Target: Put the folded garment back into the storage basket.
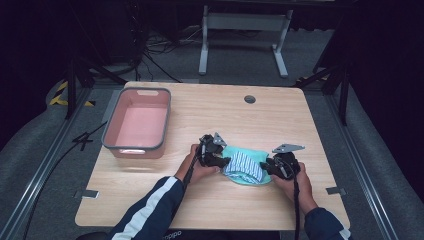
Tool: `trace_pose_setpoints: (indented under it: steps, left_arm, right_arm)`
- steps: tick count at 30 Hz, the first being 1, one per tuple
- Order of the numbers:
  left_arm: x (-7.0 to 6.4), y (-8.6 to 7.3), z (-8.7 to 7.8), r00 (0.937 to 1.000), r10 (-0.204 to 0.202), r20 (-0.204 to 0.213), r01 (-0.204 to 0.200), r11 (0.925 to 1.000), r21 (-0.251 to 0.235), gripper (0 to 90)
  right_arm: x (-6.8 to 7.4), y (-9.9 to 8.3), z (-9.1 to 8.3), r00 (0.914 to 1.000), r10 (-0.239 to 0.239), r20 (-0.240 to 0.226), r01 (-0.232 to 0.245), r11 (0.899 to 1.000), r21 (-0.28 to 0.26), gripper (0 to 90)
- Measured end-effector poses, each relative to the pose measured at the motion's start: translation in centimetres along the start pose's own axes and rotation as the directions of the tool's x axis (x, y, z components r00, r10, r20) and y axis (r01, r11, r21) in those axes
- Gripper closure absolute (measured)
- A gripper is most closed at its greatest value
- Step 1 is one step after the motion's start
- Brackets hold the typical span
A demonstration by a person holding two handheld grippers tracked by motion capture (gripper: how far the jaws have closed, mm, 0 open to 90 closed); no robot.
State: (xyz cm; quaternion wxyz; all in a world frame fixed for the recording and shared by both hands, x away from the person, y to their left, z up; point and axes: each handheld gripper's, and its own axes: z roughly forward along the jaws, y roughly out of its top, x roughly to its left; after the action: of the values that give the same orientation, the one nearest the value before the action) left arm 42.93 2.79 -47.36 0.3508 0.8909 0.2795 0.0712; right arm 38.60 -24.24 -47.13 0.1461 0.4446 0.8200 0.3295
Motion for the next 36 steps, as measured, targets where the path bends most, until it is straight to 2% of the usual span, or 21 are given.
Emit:
trace_pose_setpoints:
  steps: [5,7,12,13,20,24,36]
  left_arm:
    - [-0.2,-0.2,0.1,0.9997,-0.011,0.021,0.012,0.9996,-0.024,72.8]
    - [-0.3,-0.2,0.0,0.9997,0.004,0.024,-0.003,0.9998,-0.018,78.1]
    - [-0.5,0.0,0.0,0.9996,0.002,0.029,-0.002,1.0,-0.003,81.1]
    - [-0.4,0.0,-0.1,0.9991,0.001,0.043,0.0,1.0,-0.003,81.5]
    - [-0.4,0.2,-0.4,0.9994,-0.001,0.034,0.001,1.0,-0.009,81.7]
    - [-0.5,0.4,-0.9,0.9994,0.028,0.02,-0.028,0.9996,-0.008,81.8]
    - [-0.4,1.6,-2.2,0.9976,0.067,0.02,-0.067,0.9978,-0.003,82.0]
  right_arm:
    - [-0.3,-0.1,0.0,0.9999,0.005,-0.015,-0.005,1.0,-0.006,78.7]
    - [-0.2,-0.1,0.0,0.9998,0.008,-0.017,-0.008,1.0,-0.005,79.6]
    - [-0.1,0.0,-0.1,0.9999,-0.007,-0.015,0.007,1.0,-0.002,82.1]
    - [-0.1,0.0,-0.3,0.9998,-0.013,-0.017,0.012,1.0,-0.004,82.3]
    - [0.0,0.6,-0.9,0.9992,-0.023,-0.033,0.022,0.999,-0.027,82.4]
    - [0.2,0.9,-1.2,0.9988,-0.034,-0.036,0.033,0.999,-0.037,82.4]
    - [0.5,1.5,-2.3,0.9977,-0.045,-0.052,0.041,0.997,-0.072,83.0]
